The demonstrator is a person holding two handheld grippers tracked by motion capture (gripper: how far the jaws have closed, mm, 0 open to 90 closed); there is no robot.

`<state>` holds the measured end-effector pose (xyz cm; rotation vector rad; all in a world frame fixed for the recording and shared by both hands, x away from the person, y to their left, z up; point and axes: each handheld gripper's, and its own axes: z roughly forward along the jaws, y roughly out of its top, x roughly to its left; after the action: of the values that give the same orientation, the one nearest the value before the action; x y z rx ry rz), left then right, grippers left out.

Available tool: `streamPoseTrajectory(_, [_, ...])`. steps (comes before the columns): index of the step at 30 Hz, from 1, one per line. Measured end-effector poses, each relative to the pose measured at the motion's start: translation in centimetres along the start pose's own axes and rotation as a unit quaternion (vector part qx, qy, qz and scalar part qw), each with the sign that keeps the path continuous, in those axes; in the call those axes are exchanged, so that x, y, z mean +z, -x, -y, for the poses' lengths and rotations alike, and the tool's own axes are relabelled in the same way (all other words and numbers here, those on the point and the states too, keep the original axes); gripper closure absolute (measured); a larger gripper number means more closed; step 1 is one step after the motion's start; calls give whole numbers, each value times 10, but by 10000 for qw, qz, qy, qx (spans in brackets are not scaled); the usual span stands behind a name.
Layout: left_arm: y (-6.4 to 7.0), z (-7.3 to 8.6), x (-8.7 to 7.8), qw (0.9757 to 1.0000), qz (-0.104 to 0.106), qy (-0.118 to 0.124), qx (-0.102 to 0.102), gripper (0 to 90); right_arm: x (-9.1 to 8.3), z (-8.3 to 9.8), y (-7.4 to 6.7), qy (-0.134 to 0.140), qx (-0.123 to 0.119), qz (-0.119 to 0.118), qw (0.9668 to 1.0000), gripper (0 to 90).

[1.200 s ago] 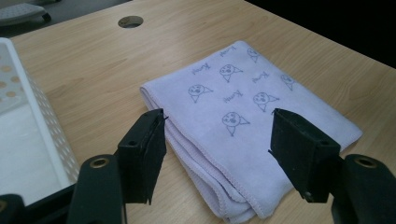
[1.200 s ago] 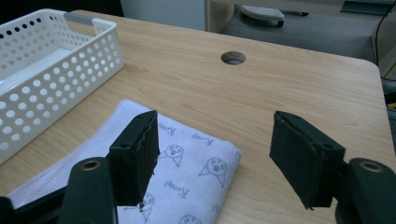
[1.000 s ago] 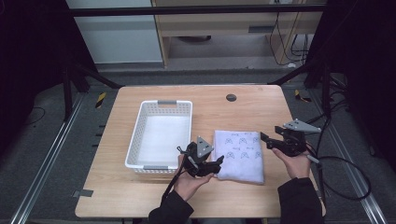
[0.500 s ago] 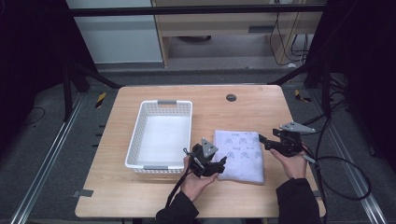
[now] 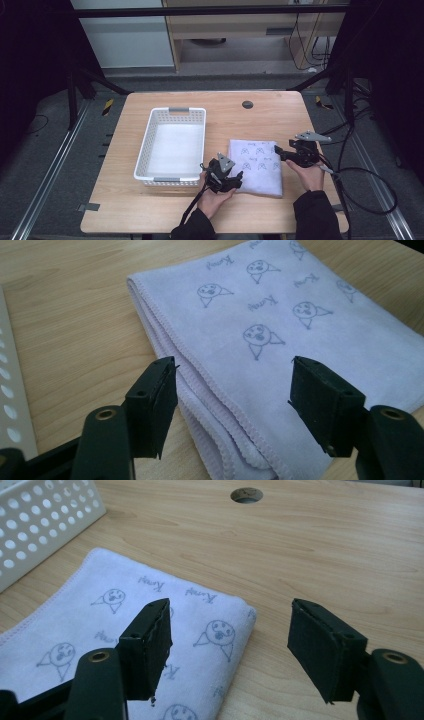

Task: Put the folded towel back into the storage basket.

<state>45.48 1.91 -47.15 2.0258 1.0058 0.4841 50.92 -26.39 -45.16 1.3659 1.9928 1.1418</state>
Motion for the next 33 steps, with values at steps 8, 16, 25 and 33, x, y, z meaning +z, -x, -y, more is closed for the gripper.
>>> streamPoseTrajectory(8, [0, 5, 7, 9999, -44, -125, 20, 342, 11, 7, -1, -163, 58, -52, 9998, 336])
streamPoseTrajectory(16, [0, 10, 13, 9997, -41, -229, 8, 339, 20, 13, -2, -296, 64, -36, 9995, 337])
streamPoseTrajectory(25, [-2, 14, 19, 9995, 11, -305, -50, 341, 30, 20, -3, -475, 59, -60, 9988, 342])
streamPoseTrajectory(33, [-3, 15, 22, 9992, 78, -368, -161, 341, 35, 24, -4, -575, 91, -110, 9982, 345])
